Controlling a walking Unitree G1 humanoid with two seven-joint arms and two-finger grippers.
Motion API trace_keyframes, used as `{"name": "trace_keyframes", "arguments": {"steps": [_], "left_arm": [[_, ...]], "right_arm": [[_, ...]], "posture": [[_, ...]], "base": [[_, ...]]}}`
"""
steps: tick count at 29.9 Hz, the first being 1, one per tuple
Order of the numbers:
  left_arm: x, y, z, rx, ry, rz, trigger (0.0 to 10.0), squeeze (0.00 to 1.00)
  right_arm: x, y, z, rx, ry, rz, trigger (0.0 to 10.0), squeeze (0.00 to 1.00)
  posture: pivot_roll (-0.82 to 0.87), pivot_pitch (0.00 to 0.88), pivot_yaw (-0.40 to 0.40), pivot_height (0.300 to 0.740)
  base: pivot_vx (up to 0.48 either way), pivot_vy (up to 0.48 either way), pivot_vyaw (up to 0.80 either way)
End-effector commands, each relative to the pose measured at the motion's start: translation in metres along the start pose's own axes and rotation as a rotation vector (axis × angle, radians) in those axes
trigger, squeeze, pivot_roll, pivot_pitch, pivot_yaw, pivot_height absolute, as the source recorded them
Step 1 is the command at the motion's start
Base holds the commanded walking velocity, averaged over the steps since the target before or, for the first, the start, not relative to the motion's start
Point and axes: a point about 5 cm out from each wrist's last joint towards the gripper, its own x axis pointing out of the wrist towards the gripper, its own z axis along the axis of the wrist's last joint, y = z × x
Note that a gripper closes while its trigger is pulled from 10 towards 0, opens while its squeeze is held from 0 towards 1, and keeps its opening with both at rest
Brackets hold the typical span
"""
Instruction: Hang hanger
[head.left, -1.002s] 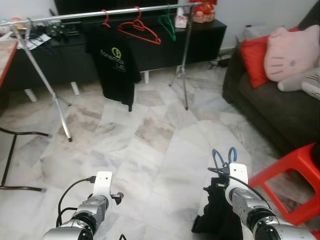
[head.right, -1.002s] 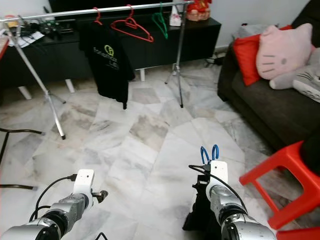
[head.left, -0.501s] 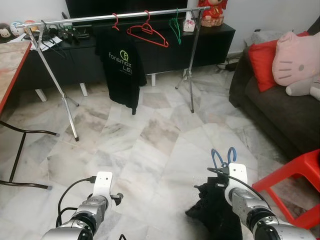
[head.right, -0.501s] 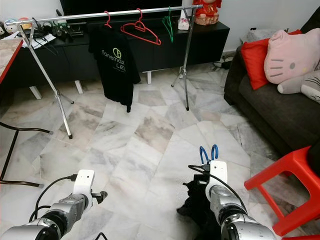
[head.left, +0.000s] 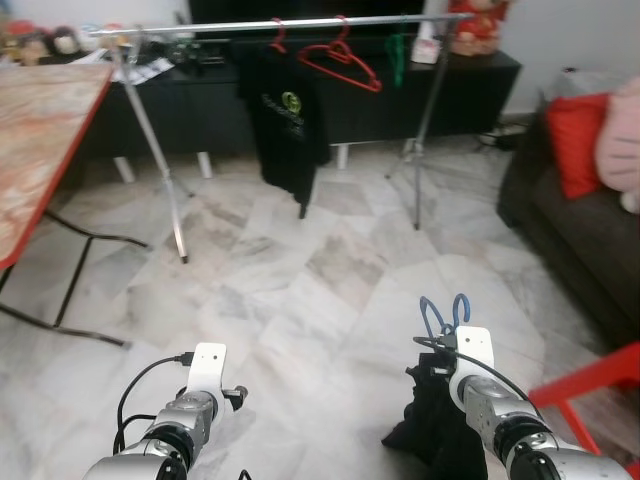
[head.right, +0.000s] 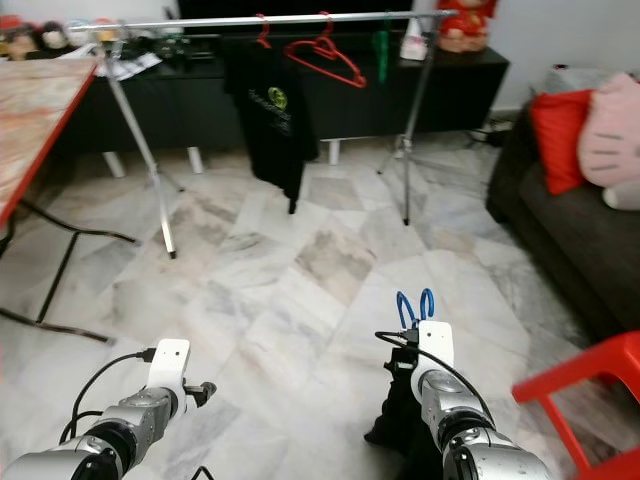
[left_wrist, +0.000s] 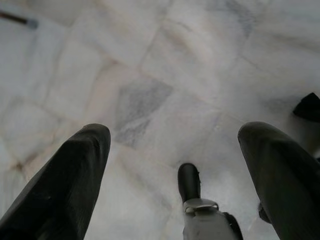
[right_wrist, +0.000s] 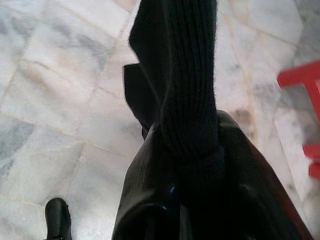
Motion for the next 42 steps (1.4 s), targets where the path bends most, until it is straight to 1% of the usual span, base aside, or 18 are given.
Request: {"name": "trace_keyframes", "arguments": {"steps": [1,42], "left_arm": [[-0.0001,0.0004,-0.006,0.003,0.024,0.01,10.0,0.0],[0.0,-0.0015,-0.0055,0.023,0.021,0.009,10.0,0.0]], "right_arm": [[-0.0002,-0.0024,0.0066,-0.001,-0.027,-0.005,10.0,0.0],[-0.0003,-0.0044,0.0074,0.002,-0.043,0.008,10.0,0.0]], "posture": [[-0.06,0.0,-0.025,0.74],[-0.04,0.0,-0.039,0.74]], "base": [[0.0,0.0,0.8],[0.0,0.0,0.8]]}}
